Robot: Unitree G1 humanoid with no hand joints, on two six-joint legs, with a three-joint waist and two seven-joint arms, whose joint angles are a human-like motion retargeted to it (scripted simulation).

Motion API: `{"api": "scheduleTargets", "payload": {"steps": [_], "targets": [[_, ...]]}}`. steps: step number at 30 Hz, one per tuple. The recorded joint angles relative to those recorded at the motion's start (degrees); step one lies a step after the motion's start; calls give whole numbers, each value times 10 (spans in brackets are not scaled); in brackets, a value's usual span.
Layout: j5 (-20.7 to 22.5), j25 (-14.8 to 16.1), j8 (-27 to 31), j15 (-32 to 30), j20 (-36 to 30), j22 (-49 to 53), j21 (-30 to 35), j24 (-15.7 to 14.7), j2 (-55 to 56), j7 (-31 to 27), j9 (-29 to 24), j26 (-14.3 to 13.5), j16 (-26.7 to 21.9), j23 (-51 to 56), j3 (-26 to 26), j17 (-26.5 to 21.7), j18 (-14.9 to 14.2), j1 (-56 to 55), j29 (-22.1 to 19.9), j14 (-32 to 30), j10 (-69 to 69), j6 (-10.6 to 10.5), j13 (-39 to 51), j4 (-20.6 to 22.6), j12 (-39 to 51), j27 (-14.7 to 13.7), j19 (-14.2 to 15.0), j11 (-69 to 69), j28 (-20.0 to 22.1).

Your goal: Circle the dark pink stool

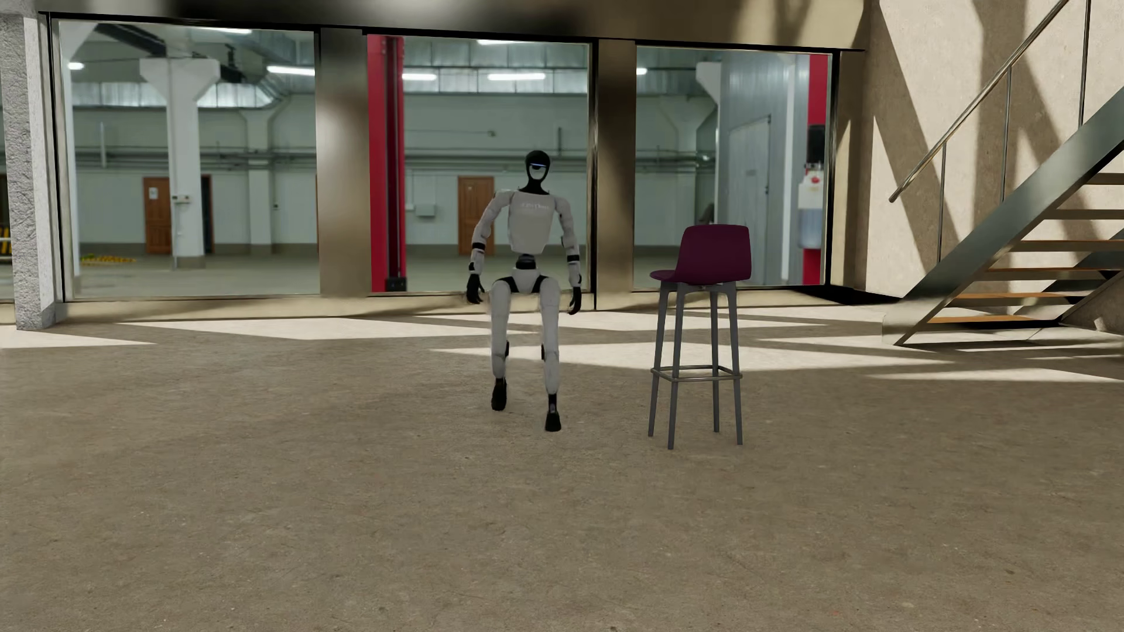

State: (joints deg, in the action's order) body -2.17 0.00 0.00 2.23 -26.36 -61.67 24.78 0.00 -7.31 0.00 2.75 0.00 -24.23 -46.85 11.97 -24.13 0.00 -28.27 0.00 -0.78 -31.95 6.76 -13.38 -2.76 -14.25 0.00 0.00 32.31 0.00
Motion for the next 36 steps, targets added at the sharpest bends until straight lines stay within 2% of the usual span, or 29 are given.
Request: {"api": "scheduleTargets", "payload": {"steps": [1, 2, 3, 6, 7, 8, 10, 11, 14, 17, 19, 21, 22, 23, 24, 25, 26, 27, 28, 31, 32, 33, 34, 36], "targets": [[-9, 0, 0, -96, 3, 2, 10, 0, 19, 0, 4, 0, -3, 12, -5, 10, 0, 19, 0, 12, 2, 2, -10, 8, 1, 0, 0, 41, 0], [-18, 0, 0, -165, 10, 16, 26, 0, 48, 0, 10, 0, -5, 28, -9, 13, 0, 40, 0, 25, 9, 0, -18, 13, 2, 0, 0, 97, 0], [-26, 0, 0, -186, 17, 40, 40, 0, 81, 0, 14, 0, -8, 46, -12, 12, 0, 62, 0, 38, 13, -5, -22, 15, 1, 0, 0, 161, 0], [-35, 0, 0, -89, 35, 118, 44, 0, 170, 0, -4, 0, -16, 61, -30, 1, 0, 131, 0, 74, 14, -21, -13, 26, 16, 0, 0, 320, 0], [-32, 0, 0, -83, 42, 131, 40, 0, 197, 0, -12, 0, -16, 55, -43, -2, 0, 150, 0, 82, 16, -29, -5, 29, 26, 0, 0, 336, 0], [-24, 0, 0, -104, 47, 138, 37, 0, 223, 0, -18, 0, -17, 50, -59, -7, 0, 169, 0, 88, 19, -38, 2, 30, 37, 0, 0, 330, 0], [-6, 0, 0, -165, 50, 146, 35, 0, 270, 0, -25, 0, -20, 52, -98, -18, 0, 204, 0, 102, 24, -53, 7, 31, 55, 0, 0, 280, 0], [0, 0, 0, -165, 50, 151, 35, 0, 293, 0, -27, 0, -23, 58, -117, -24, 0, 218, 0, 111, 25, -58, 5, 32, 61, 0, 0, 247, 0], [10, 0, 0, -88, 49, 155, 31, 0, 336, 0, -37, 0, -26, 51, -156, -31, 0, 269, 0, 146, 26, -70, -6, 30, 67, 0, 0, 134, 0], [2, 0, 0, -24, 37, 139, 30, 0, 348, 0, -34, 0, -21, 11, -180, -23, 0, 309, 0, 188, 22, -77, -24, 27, 59, 0, 0, -8, 0], [-7, 0, 0, 43, 22, 122, 34, 0, 354, 0, -23, 0, -14, -14, -188, -15, 0, 324, 0, 219, 15, -78, -42, 26, 47, 0, 0, -69, 0], [-11, 0, 0, 81, 7, 99, 42, 0, 358, 0, -13, 0, -7, -33, -192, -5, 0, 350, 0, 247, 13, -73, -63, 25, 26, 0, 0, -86, 0], [-9, 0, 0, 71, -1, 85, 46, 0, 358, 0, -7, 0, -4, -41, -196, 0, 0, 366, 0, 261, 17, -72, -74, 20, 12, 0, 0, -86, 0], [-6, 0, 0, 29, -9, 71, 51, 0, 362, 0, 2, 0, -2, -47, -199, 6, 0, 383, 0, 272, 21, -70, -84, 13, -2, 0, 0, -78, 0], [-2, 0, 0, -40, -16, 58, 55, 0, 376, 0, 13, 0, 1, -50, -200, 11, 0, 396, 0, 277, 27, -68, -93, 4, -16, 0, 0, -61, 0], [5, 0, 0, -103, -17, 45, 59, 0, 398, 0, 21, 0, 5, -54, -195, 15, 0, 410, 0, 271, 32, -71, -98, -7, -29, 0, 0, -28, 0], [17, 0, 0, -130, -11, 34, 60, 0, 419, 0, 23, 0, 13, -57, -187, 17, 0, 423, 0, 249, 34, -78, -99, -20, -41, 0, 0, 16, 0], [26, 0, 0, -127, -3, 24, 57, 0, 427, 0, 20, 0, 20, -56, -183, 18, 0, 434, 0, 207, 30, -84, -95, -32, -52, 0, 0, 51, 0], [29, 0, 0, -111, -1, 17, 52, 0, 422, 0, 17, 0, 25, -51, -186, 17, 0, 434, 0, 144, 17, -84, -90, -40, -59, 0, 0, 70, 0], [38, 0, 0, -71, -9, 16, 20, 0, 387, 0, 27, 0, 23, -15, -188, 10, 0, 352, 0, -103, -89, -82, -69, -64, -44, 0, 0, 61, 0], [47, 0, 0, -62, 7, 26, 9, 0, 370, 0, 24, 0, 20, 0, -179, 2, 0, 317, 0, -156, -142, -81, -60, -68, -31, 0, 0, 52, 0], [52, 0, 0, -52, 29, 44, 0, 0, 350, 0, 18, 0, 17, 12, -169, -8, 0, 280, 0, -173, -199, -77, -47, -68, -17, 0, 0, 40, 0], [56, 0, 0, -42, 51, 66, -6, 0, 329, 0, 8, 0, 12, 21, -160, -21, 0, 244, 0, -142, -257, -73, -30, -63, -1, 0, 0, 28, 0], [61, 0, 0, -24, 88, 111, -19, 0, 294, 0, -15, 0, 1, 27, -127, -47, 0, 183, 0, 24, -342, -61, 11, -49, 36, 0, 0, 10, 0]]}}
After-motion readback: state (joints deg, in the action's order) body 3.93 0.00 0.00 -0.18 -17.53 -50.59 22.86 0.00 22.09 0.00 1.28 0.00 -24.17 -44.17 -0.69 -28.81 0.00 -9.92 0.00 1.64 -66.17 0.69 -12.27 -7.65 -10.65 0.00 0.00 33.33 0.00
